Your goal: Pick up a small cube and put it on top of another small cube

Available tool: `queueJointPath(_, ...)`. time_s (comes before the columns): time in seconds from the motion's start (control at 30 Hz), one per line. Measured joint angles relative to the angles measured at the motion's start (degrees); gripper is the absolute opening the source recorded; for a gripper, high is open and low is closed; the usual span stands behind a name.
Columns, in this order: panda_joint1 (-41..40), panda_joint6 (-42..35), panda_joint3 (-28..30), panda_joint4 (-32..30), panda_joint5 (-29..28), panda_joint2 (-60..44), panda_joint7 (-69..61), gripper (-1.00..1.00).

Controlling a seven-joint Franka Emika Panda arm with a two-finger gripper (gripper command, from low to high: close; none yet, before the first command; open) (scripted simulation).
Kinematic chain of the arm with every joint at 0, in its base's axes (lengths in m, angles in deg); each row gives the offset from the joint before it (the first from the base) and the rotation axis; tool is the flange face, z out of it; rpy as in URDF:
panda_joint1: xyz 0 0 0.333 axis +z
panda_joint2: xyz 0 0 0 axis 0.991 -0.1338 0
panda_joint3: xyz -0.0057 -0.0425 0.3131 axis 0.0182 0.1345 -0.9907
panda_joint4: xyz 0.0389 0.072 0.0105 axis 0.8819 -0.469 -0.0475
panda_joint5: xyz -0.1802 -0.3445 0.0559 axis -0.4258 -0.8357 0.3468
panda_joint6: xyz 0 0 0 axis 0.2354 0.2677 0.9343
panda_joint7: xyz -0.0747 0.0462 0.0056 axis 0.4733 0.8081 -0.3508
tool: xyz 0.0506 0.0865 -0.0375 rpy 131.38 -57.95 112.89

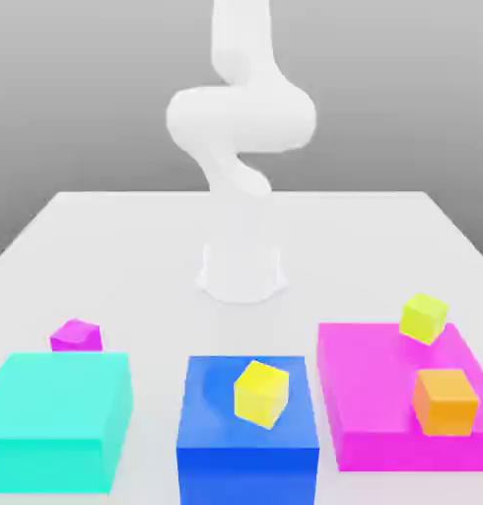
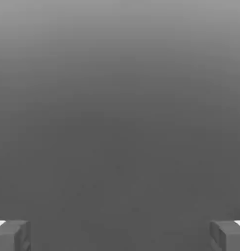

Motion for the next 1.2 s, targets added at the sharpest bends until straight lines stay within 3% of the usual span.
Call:
queueJointPath(0.53,-13.49,23.64,25.27,-25.51,-3.83,-32.44,-19.57,0.00)
queueJointPath(0.63,-16.67,28.89,28.24,-29.08,-1.14,-40.03,-25.31,0.00)
queueJointPath(0.8,-20.33,34.16,21.73,-28.22,12.54,-47.71,-35.92,0.00)
queueJointPath(1.0,-32.15,40.17,6.49,-26.40,26.12,-55.80,-45.94,0.00)
queueJointPath(1.03,-33.69,40.87,4.71,-26.24,27.13,-56.65,-46.68,-1.00)
queueJointPath(1.2,-33.73,40.72,4.71,-26.24,27.02,-56.64,-46.56,-1.00)
